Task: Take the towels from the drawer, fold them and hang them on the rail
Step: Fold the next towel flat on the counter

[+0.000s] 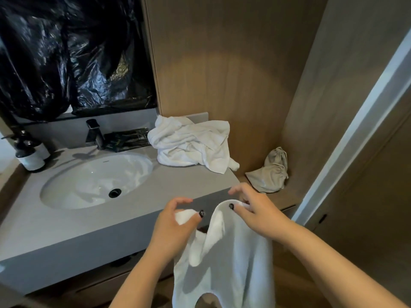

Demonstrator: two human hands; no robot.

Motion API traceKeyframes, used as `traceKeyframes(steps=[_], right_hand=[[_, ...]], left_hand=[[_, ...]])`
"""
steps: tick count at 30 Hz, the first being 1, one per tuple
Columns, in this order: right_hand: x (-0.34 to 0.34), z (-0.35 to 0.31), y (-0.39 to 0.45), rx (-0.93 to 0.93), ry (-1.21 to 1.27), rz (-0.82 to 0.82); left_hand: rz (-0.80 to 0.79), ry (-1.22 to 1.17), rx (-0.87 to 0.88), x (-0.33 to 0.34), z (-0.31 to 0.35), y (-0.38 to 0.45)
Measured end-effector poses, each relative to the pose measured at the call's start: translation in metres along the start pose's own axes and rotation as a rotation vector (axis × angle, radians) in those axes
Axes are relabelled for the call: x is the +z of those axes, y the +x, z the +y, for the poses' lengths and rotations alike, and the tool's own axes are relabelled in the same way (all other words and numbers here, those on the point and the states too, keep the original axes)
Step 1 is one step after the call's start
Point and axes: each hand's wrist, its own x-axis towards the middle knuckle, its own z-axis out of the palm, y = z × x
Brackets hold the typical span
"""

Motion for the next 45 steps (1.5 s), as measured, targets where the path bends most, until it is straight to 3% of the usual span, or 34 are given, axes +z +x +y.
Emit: traceKeyframes(steps=[2, 8, 13, 19, 27, 30, 36, 45], right_hand=[[-0.002, -0.011, -0.002, -0.095, -0.003, 0.021], [-0.007, -0.038, -0.009, -0.286, -0.011, -0.125], [-0.009, -0.033, -0.005, -0.255, -0.054, -0.106], [-0.021, -0.003, -0.005, -0.073, -0.176, -0.172], [-0.044, 0.042, -0.009, 0.181, -0.46, 0.024], [-0.057, 0.051, -0.012, 0.273, -0.36, 0.122], [-0.042, 0.049, -0.013, 0.351, -0.058, 0.165], [-0.018, -0.018, -0.018, 0.323, 0.323, 0.057]], left_hand=[[-0.109, 0.101, 0.041, 0.004, -0.001, -0.002], [-0.309, 0.263, 0.179, 0.016, 0.0, -0.002], [-0.091, 0.159, 0.221, 0.022, 0.0, -0.002], [0.167, -0.064, 0.039, 0.014, -0.002, 0.006], [0.3, -0.195, -0.142, 0.0, -0.022, 0.017], [0.309, -0.263, -0.214, -0.005, -0.034, 0.023], [0.191, -0.362, -0.368, 0.001, -0.049, 0.022], [0.081, -0.455, -0.244, 0.014, -0.014, 0.015]])
